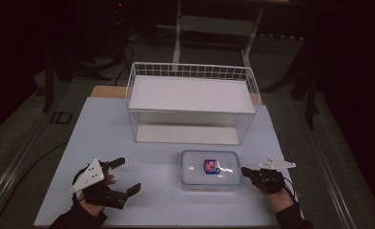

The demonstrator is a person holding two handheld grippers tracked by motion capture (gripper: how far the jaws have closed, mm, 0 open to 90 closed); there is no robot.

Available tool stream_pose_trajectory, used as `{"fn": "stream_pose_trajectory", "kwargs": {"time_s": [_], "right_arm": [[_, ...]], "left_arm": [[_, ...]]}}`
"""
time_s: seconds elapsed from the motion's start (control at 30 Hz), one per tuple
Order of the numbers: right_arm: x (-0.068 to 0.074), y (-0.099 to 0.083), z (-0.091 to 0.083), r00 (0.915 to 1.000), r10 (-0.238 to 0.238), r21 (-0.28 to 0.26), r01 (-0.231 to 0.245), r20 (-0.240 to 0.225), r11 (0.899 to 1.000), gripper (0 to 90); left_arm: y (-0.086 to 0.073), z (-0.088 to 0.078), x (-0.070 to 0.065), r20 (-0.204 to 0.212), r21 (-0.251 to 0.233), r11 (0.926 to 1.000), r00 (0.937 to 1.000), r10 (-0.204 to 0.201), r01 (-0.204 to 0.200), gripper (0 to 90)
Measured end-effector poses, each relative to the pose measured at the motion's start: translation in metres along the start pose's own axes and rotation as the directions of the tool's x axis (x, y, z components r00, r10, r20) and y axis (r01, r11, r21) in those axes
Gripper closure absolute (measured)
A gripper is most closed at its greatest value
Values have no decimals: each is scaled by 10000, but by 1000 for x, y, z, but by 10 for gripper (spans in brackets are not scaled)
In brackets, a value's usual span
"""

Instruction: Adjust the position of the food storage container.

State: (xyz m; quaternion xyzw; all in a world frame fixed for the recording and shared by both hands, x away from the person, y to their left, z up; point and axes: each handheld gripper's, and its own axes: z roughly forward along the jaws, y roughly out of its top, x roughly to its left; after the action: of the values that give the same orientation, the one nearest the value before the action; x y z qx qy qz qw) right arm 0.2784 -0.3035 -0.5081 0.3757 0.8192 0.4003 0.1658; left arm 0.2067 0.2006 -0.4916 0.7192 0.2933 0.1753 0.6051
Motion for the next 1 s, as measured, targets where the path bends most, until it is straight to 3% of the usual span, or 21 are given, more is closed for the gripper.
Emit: {"fn": "stream_pose_trajectory", "kwargs": {"time_s": [0.53, 1.0], "right_arm": [[14, 15, 16, 9986, -336, -69, 334, -396, 9994, 900], [31, 28, 32, 9924, -832, -38, 832, -907, 9965, 900]], "left_arm": [[-1, 1, 0, 36, 61, 10000, 10000, -9, 9, 0], [-2, 2, 0, 69, 92, 10000, 10000, 13, -13, 0]]}}
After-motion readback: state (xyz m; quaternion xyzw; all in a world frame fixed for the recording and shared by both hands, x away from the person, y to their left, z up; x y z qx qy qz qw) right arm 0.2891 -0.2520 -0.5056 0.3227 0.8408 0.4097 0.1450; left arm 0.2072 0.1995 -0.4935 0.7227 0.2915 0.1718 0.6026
